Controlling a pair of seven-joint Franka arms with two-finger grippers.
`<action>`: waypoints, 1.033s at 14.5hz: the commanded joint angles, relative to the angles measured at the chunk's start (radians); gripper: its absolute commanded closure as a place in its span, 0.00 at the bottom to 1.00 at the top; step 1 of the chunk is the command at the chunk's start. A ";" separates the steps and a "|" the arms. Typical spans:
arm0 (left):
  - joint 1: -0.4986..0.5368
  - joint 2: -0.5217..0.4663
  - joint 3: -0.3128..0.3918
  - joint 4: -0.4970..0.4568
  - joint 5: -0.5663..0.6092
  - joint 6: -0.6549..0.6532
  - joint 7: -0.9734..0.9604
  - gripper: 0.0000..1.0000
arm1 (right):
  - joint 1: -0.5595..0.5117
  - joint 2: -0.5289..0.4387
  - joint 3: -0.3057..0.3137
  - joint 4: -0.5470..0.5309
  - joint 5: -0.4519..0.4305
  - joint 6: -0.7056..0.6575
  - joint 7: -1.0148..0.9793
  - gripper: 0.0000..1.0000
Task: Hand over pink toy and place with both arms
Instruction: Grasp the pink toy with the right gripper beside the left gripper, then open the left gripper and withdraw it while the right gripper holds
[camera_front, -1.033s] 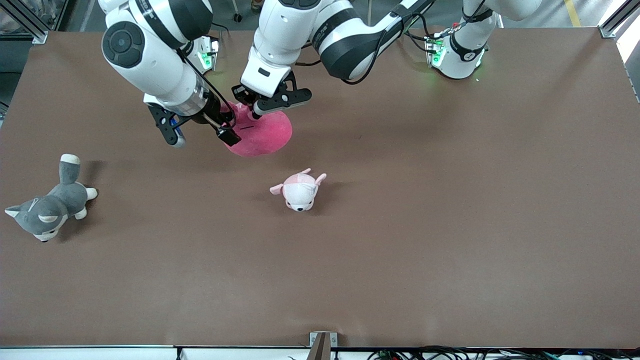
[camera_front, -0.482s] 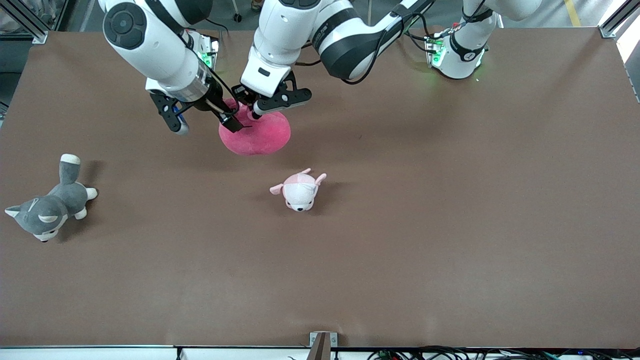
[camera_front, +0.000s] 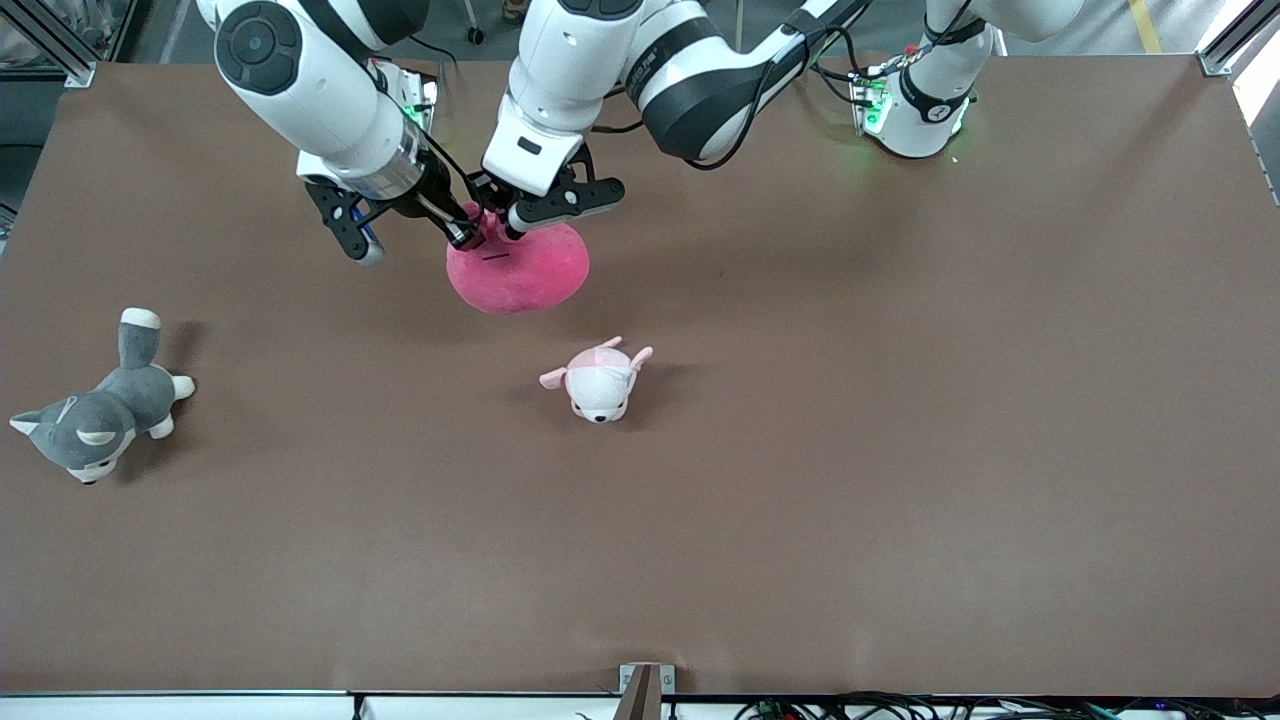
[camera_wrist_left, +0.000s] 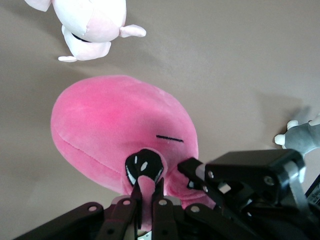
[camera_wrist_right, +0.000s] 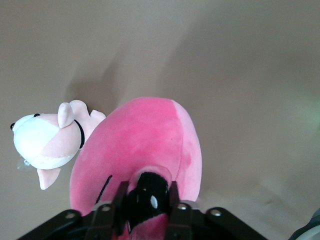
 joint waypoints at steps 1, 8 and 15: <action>-0.001 -0.009 0.004 0.010 0.001 -0.014 -0.009 1.00 | 0.009 -0.036 -0.007 -0.029 0.016 -0.002 0.016 1.00; 0.008 -0.049 0.004 0.005 0.004 -0.014 -0.010 0.30 | 0.011 -0.035 -0.007 -0.027 0.014 0.004 0.016 1.00; 0.017 -0.153 0.004 -0.018 0.055 -0.155 0.004 0.00 | -0.066 -0.006 -0.014 -0.044 -0.018 0.040 -0.098 1.00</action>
